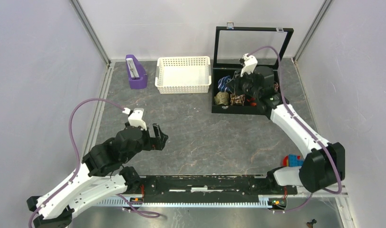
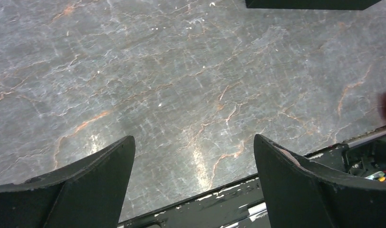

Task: Roll the ties
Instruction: Place the tie in the storage box.

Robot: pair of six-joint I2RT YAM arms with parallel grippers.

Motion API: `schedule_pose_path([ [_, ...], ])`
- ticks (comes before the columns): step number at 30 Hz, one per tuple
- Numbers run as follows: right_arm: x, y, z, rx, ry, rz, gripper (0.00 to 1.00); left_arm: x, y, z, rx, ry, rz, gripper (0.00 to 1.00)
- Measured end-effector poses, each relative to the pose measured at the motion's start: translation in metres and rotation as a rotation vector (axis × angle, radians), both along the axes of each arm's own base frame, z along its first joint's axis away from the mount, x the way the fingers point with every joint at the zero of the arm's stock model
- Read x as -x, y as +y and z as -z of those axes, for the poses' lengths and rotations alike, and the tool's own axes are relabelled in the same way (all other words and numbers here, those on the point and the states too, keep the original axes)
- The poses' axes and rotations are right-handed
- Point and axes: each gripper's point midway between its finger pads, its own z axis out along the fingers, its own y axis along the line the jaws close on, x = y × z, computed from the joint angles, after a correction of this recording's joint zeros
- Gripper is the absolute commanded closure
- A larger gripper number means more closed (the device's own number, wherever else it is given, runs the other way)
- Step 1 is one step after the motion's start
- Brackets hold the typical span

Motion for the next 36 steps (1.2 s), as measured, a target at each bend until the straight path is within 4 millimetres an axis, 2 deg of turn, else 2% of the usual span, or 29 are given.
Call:
schedule_pose_path([
  [4,-0.039,-0.038,-0.001,0.064,0.015,0.129,1.0,0.002,0.01,0.003,-0.024,0.0,-0.023,0.0],
  [8,-0.066,-0.078,0.009,0.114,0.054,0.242,1.0,0.002,0.014,0.0,-0.02,-0.015,-0.037,0.0],
  [12,-0.083,-0.112,0.032,0.161,0.122,0.337,1.0,0.003,0.017,-0.002,-0.01,-0.027,-0.042,0.0],
  [17,-0.093,-0.149,0.076,0.204,0.237,0.423,1.0,0.003,0.017,-0.003,-0.008,-0.028,-0.041,0.0],
  [21,-0.103,-0.167,0.102,0.215,0.304,0.457,1.0,0.003,0.017,-0.001,-0.016,-0.022,-0.041,0.0],
  [25,-0.112,-0.176,0.119,0.221,0.34,0.476,1.0,0.003,0.017,0.001,-0.024,-0.015,-0.04,0.0],
  [36,-0.133,-0.175,0.142,0.214,0.374,0.479,1.0,0.003,0.017,0.002,-0.027,-0.013,-0.04,0.0],
])
